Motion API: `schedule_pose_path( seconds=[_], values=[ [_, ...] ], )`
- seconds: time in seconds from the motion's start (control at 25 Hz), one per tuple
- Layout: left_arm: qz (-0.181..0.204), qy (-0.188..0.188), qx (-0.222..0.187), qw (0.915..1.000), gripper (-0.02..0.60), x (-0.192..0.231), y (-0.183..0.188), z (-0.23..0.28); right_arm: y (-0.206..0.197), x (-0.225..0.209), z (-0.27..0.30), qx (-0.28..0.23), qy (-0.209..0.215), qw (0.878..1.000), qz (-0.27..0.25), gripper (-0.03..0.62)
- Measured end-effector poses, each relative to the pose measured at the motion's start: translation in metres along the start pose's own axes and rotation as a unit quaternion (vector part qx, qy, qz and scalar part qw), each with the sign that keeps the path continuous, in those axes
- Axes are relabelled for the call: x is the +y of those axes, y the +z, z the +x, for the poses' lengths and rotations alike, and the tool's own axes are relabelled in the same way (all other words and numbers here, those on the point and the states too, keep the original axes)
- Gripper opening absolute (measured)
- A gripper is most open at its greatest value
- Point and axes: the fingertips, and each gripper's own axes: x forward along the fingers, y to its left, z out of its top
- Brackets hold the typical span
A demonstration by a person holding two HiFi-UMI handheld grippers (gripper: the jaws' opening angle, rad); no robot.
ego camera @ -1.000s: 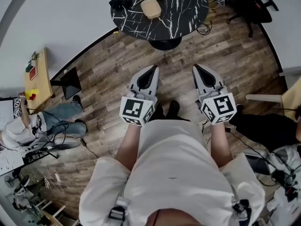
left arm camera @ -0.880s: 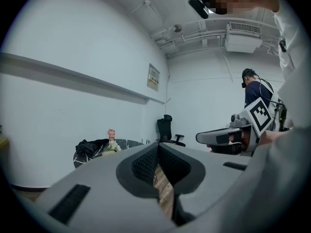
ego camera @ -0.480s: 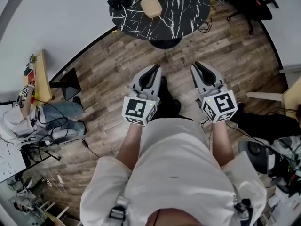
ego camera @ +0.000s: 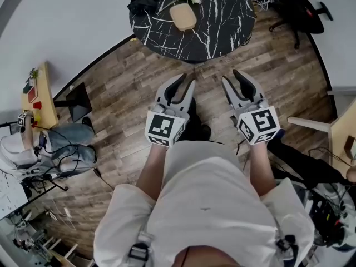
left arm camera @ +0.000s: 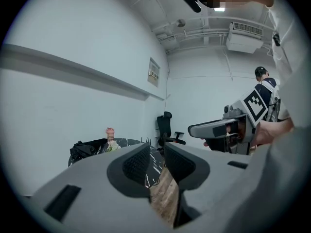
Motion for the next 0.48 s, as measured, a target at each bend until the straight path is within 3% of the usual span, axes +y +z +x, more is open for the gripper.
schedule_pose_path(
  seconds=[0.48],
  values=[
    [0.001,-0.029,-0.002,0.9996,0.101,0.069,0.020,0.072,0.035,-0.045,0.078,-0.003,-0.035,0.999,-0.002,0.160]
  ],
)
